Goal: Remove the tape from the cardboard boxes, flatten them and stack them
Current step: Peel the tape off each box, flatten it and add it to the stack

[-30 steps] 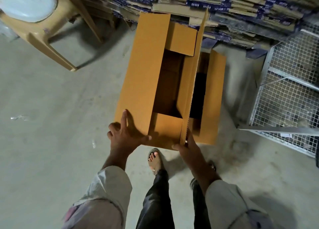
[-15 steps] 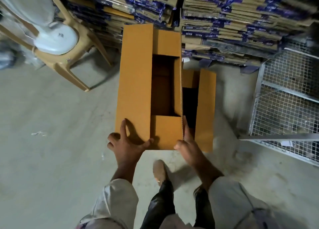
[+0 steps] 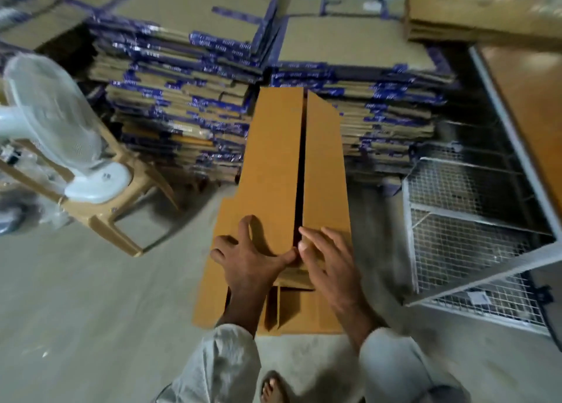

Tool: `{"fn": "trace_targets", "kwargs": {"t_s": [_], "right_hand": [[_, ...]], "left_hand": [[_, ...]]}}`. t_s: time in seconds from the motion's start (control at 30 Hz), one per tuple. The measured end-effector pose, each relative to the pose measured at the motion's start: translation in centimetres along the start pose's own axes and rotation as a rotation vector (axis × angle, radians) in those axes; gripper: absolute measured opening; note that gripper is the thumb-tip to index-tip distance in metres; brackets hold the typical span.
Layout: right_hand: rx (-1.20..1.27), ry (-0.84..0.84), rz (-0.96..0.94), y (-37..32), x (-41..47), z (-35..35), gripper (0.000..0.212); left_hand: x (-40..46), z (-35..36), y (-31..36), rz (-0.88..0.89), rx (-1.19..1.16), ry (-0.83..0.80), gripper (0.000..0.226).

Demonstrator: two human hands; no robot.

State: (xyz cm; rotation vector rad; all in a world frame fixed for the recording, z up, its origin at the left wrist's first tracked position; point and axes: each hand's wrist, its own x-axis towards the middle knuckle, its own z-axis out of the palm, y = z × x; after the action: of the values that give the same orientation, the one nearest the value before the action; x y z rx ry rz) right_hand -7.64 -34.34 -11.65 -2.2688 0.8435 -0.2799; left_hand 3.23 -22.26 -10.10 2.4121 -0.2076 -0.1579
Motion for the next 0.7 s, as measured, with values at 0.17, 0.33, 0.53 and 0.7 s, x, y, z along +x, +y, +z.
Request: {"fn": "trace_targets", "kwargs": {"t_s": [0.17, 0.33, 0.53, 0.7], "right_hand": [[-0.045, 0.264, -0.09, 4.5, -0.5, -5.8, 0.051], [-0.155, 0.515, -0.149, 8.4, -0.1, -15.5, 0.049], [-0.133, 0.745, 0.128, 11.9, -0.7, -29.5, 0.089], [0.081, 0.667, 0.119, 16.1, -2.8, -41.2, 0.1]], "left_hand": [[-1.3, 1.7, 7.1, 0.057, -0.055, -0.104, 0.123], [-4.5, 4.7, 15.8, 0.165, -0.167, -0.157, 0.115], [-9.1, 7.2, 28.1, 0.29, -0.278, -0.232, 0.101], [-15.0, 10.2, 38.1, 0.387, -0.333, -0.228, 0.098]]}}
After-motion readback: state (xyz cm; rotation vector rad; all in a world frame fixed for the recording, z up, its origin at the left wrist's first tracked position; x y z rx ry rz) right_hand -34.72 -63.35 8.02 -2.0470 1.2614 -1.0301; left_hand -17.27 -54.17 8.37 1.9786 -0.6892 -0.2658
